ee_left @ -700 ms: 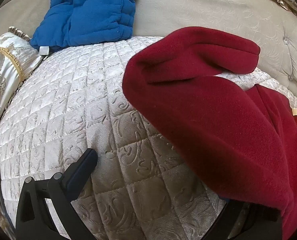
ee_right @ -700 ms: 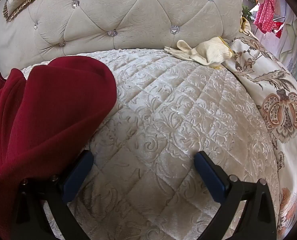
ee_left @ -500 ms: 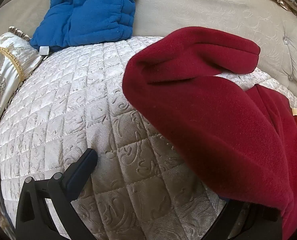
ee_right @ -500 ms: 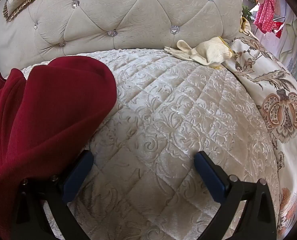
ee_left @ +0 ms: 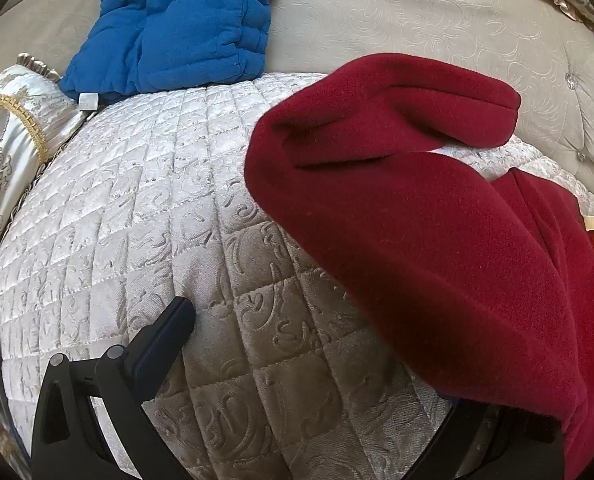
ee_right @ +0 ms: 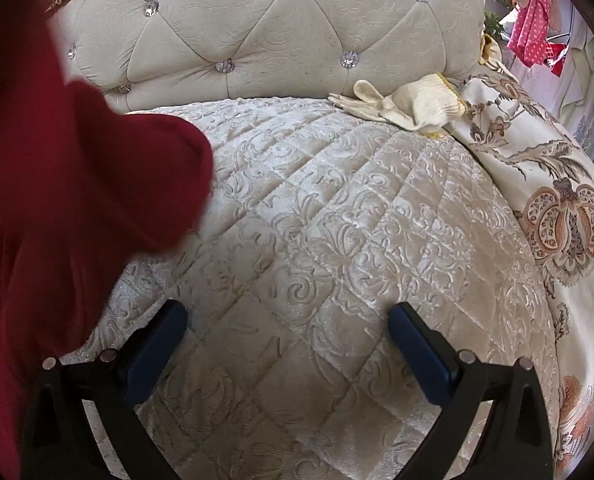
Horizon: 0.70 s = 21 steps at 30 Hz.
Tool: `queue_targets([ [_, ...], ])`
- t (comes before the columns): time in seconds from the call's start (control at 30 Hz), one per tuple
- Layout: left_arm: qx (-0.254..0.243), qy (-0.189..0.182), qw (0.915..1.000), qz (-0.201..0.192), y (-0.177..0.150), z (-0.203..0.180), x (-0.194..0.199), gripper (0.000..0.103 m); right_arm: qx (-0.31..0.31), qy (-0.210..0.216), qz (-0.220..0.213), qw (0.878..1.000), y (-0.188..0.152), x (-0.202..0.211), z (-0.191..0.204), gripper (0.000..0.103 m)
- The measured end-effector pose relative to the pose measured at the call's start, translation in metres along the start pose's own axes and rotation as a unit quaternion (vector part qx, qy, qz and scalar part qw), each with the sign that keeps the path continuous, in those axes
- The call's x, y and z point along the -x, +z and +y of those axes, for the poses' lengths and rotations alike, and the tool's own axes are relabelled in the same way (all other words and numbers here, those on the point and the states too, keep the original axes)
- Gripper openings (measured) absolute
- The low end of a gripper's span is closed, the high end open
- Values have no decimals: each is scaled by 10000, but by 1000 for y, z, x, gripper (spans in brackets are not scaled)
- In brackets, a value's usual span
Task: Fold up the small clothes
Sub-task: 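Lift the red sweater with the right gripper and spread it flat on the bed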
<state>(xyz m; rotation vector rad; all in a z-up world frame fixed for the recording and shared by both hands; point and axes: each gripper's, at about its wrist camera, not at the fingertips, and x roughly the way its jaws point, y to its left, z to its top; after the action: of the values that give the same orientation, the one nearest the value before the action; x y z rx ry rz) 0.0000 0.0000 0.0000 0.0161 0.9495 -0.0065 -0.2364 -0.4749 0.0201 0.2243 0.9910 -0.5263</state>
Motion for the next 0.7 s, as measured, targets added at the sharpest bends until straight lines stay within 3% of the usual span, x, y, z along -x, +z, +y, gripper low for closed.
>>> queue_targets([
  [0.5, -25, -37, 10000, 41, 0, 1, 1, 85, -3, 5, -3, 10000, 0, -1, -3, 103],
  [0.57, -35, -70, 10000, 54, 1, 4, 5, 81, -1, 3, -1, 10000, 0, -1, -3, 103],
  [0.7, -40, -135, 9998, 119, -5, 16, 27, 56, 10, -21, 3, 10000, 4, -1, -1, 103],
])
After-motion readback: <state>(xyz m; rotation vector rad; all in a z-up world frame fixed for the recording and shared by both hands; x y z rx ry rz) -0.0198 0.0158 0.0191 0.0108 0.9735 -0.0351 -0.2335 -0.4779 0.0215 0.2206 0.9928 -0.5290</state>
